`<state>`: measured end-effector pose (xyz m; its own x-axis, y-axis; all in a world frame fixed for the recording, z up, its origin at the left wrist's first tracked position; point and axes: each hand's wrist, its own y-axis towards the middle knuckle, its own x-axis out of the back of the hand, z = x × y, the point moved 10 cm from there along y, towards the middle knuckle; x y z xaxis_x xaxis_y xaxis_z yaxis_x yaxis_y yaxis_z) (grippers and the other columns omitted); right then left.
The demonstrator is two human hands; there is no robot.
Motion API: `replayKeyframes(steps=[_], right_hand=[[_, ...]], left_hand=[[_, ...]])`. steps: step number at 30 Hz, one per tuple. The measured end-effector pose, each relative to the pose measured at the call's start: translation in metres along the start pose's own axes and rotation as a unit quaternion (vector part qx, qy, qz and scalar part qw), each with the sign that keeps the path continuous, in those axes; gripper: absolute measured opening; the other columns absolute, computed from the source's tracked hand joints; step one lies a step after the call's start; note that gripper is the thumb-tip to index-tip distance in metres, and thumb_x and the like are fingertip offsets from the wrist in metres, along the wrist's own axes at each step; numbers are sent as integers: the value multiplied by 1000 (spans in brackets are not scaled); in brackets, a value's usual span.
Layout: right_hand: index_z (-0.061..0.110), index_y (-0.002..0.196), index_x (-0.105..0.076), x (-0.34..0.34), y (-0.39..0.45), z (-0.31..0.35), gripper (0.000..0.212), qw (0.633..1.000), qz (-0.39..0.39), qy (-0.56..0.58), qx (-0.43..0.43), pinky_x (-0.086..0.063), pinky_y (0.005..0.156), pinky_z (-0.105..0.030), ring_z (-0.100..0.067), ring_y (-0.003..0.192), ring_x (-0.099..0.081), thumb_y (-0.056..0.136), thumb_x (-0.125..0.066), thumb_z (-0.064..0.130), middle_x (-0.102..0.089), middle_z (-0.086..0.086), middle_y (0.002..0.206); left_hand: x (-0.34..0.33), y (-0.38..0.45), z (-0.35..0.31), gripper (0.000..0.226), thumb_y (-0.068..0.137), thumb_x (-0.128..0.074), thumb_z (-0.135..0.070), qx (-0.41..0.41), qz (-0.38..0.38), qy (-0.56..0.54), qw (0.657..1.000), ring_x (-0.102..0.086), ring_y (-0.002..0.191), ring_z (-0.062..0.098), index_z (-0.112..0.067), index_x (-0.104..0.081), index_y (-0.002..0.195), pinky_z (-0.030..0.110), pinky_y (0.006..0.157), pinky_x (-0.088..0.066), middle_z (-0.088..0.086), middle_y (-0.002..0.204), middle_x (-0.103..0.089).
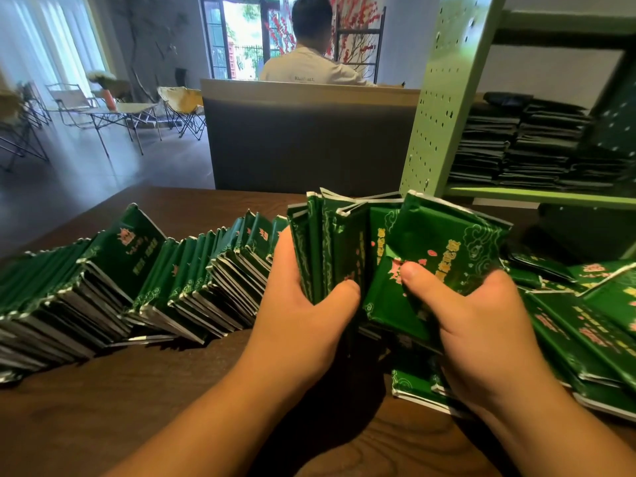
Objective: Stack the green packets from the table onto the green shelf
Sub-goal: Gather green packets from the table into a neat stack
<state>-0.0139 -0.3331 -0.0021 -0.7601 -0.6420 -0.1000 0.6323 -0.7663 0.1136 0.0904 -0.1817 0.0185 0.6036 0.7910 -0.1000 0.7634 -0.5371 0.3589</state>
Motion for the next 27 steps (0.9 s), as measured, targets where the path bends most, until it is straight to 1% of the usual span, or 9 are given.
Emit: replayKeyframes(steps=[4, 7, 10, 13, 15, 17, 19, 23, 27], right_hand=[[2, 111, -63, -17, -3, -1, 56, 986, 82, 134, -55, -62, 74, -50, -35, 89, -76, 59, -78, 18, -77, -20, 96], [3, 113, -64, -34, -9, -2, 44, 960, 167, 195, -112, -63, 75, -50, -36, 93, -76, 69, -72, 5, -76, -22, 102], [-2, 128, -55, -40, -11, -6, 81, 941, 205, 227, -143, -62, 75, -50, -40, 102, -73, 55, -89, 8, -73, -26, 111], [-7, 132, -53, -36, -4, -10, 114, 944, 173, 244, -141, -59, 80, -57, -47, 106, -69, 32, -100, 21, -69, -32, 116], [-6, 131, -53, -29, 0, -11, 100, 952, 141, 238, -130, -58, 82, -61, -46, 103, -71, 43, -93, 20, -71, -31, 112], [-1, 126, -56, -25, 1, -7, 70, 964, 130, 200, -114, -61, 78, -57, -40, 96, -74, 60, -76, 11, -75, -25, 104], [2, 119, -61, -26, -1, -4, 57, 973, 140, 157, -97, -62, 75, -52, -38, 92, -75, 63, -70, 8, -76, -21, 99], [6, 119, -63, -31, 0, -2, 59, 978, 161, 116, -64, -62, 65, -41, -34, 89, -76, 63, -79, 1, -77, -18, 101], [10, 118, -65, -33, 1, -1, 51, 969, 209, 121, -55, -61, 64, -36, -31, 88, -76, 67, -69, 5, -76, -16, 102]], left_hand=[[0, 2, 12, 35, 88, -69, 2, 49, -1, -80, 996, -76, 87, 19, -20, -59, 113, 25, 65, -59, 3, 96, -76], [-3, 3, 22, 52, 74, -77, -16, 89, 7, -169, 982, -75, 98, 32, -14, -58, 122, 38, 73, -61, 17, 112, -73], [-11, 2, 25, 68, 69, -82, -22, 118, 37, -210, 970, -72, 104, 38, -7, -55, 129, 43, 77, -60, 24, 118, -70], [-13, 2, 28, 57, 74, -72, -12, 132, 52, -212, 967, -72, 100, 38, -5, -56, 128, 44, 77, -62, 26, 115, -70], [-14, 0, 31, 55, 72, -66, -13, 148, 54, -220, 963, -74, 92, 36, -3, -58, 126, 44, 73, -62, 24, 105, -73], [-14, -1, 33, 46, 71, -65, -12, 162, 52, -243, 955, -75, 77, 30, -2, -62, 116, 39, 61, -61, 17, 88, -74], [-14, -2, 33, 40, 70, -65, -12, 168, 53, -247, 953, -74, 71, 28, -2, -64, 108, 37, 57, -60, 15, 83, -74], [-15, -3, 37, 45, 73, -68, -17, 174, 72, -207, 960, -75, 87, 35, -3, -65, 116, 43, 67, -61, 21, 101, -75], [-14, 0, 30, 40, 76, -70, -16, 128, 92, -130, 979, -74, 101, 31, -17, -66, 116, 39, 77, -61, 11, 111, -76]])
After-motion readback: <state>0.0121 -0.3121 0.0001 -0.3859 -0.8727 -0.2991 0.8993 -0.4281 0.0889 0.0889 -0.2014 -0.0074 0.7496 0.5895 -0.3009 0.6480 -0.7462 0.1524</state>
